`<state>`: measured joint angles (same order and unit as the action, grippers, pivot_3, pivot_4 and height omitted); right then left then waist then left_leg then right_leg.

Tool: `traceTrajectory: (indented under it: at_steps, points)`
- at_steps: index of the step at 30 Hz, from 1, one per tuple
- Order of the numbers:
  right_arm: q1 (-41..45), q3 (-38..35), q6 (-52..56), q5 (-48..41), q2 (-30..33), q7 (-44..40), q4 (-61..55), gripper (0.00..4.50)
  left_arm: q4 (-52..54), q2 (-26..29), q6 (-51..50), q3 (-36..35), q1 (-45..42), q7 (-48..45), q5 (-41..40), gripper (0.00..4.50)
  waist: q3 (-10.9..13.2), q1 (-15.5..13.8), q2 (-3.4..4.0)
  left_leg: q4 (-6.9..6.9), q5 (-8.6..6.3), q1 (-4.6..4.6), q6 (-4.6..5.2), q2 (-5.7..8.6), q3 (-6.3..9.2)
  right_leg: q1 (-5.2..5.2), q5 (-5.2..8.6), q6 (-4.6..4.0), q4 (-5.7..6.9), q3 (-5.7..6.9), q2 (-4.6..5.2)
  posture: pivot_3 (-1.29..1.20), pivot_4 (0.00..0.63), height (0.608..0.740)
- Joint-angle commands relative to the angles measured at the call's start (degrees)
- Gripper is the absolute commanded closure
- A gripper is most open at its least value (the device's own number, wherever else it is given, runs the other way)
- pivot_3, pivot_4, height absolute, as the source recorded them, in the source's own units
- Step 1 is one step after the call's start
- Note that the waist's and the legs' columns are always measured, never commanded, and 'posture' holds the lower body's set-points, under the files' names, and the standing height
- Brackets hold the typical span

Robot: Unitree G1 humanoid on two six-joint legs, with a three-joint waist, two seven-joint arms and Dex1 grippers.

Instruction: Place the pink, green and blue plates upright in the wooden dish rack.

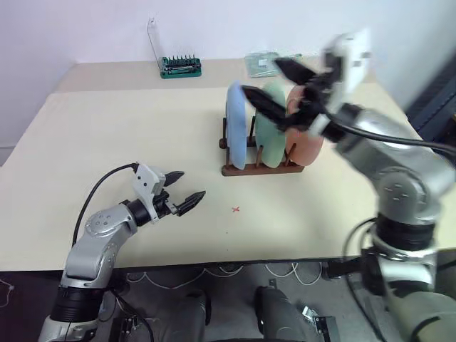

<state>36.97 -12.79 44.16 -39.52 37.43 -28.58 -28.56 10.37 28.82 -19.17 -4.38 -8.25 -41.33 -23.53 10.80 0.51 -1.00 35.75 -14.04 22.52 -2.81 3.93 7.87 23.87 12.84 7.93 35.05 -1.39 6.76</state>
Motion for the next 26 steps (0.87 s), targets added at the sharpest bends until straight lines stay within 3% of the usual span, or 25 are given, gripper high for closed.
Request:
traceTrajectory:
  at_steps: [1, 7, 10, 19, 26]
  points:
    - [-9.2, -7.4, -4.6, 2.0, 6.9, -8.4, -0.3, 0.07, -1.8, 1.8, 2.9, -2.8, 0.3, -0.6, 1.1, 0.00, 0.0, 0.1, 0.03, 0.06, -0.03, -0.03, 0.05, 0.00, -0.05, -0.04, 0.01, 0.02, -0.01, 0.00, 0.01, 0.00, 0.150, 0.740]
    - [-27.2, -11.3, -12.4, 6.7, 11.6, -17.0, 4.1, 0.07, -5.5, 2.5, 5.4, -3.4, -0.9, -1.0, 1.9, 0.00, 0.0, 0.3, 0.08, 0.24, -0.09, -0.14, 0.15, -0.09, -0.22, -0.17, 0.02, 0.01, 0.01, -0.04, 0.03, 0.00, 0.150, 0.740]
    - [-32.1, -8.1, -19.6, 13.2, 9.0, -16.3, 11.4, 0.07, -5.1, 1.8, 5.7, -2.3, -1.2, -0.7, 2.2, 0.00, 0.0, 0.2, 0.09, 0.30, -0.09, -0.14, 0.14, -0.11, -0.24, -0.20, 0.02, 0.01, -0.01, -0.05, 0.03, 0.00, 0.150, 0.740]
    - [-30.9, -2.6, -34.0, 21.5, -0.1, -12.5, 27.6, 0.07, -3.6, -1.2, 6.8, -0.7, 0.9, 1.8, 3.8, 0.00, 0.0, 0.2, 0.13, 0.30, -0.09, -0.17, 0.14, -0.09, -0.23, -0.23, 0.01, 0.01, 0.00, -0.07, 0.03, 0.00, 0.150, 0.740]
    - [-29.7, -0.6, -37.1, 23.0, -1.3, -12.8, 31.5, 0.07, -2.7, -3.0, 6.8, -0.5, 2.1, 3.7, 4.5, 0.00, 0.0, 0.2, 0.15, 0.32, -0.09, -0.17, 0.13, -0.05, -0.20, -0.25, 0.01, 0.01, 0.01, -0.08, 0.03, 0.00, 0.150, 0.740]
